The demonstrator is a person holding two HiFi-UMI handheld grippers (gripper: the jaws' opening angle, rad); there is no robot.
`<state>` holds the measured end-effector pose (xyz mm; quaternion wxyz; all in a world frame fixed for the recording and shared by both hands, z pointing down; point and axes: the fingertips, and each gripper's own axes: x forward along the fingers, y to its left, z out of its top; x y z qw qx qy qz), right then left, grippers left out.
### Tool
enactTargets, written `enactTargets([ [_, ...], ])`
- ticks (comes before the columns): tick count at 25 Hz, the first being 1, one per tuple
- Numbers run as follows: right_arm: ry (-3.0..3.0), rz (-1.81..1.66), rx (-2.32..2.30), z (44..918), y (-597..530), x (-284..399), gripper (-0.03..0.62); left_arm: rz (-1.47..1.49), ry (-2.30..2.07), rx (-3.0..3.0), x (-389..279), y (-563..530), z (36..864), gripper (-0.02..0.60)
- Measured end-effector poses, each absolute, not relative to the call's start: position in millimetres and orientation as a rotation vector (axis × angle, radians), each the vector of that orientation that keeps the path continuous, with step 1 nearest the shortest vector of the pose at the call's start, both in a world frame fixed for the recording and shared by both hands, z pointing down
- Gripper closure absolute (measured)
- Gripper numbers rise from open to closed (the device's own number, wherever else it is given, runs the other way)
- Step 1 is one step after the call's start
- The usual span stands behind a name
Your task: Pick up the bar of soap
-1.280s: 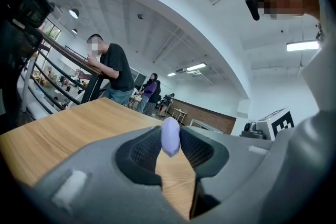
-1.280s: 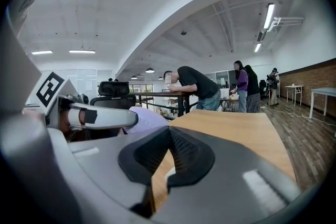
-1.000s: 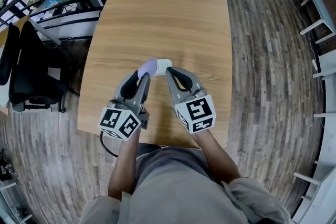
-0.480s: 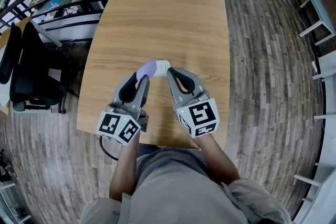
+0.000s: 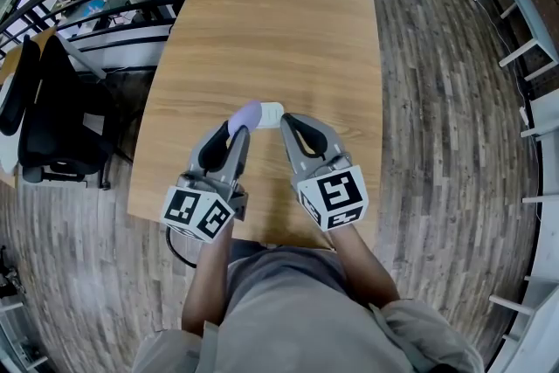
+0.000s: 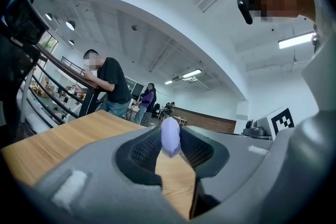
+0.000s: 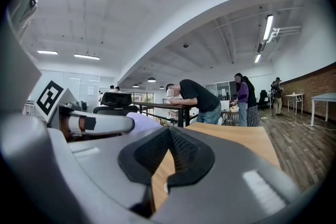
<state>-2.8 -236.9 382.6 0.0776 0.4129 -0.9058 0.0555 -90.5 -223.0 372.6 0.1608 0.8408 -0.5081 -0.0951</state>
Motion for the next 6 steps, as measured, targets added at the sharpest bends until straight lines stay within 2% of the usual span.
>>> enactTargets([
  [6,-2.706,0.168,1.233,383.4,-232.3,-2.8,0.592,-0.264,-1.454,2.392,-90.9,-218.4,369.7,0.465],
])
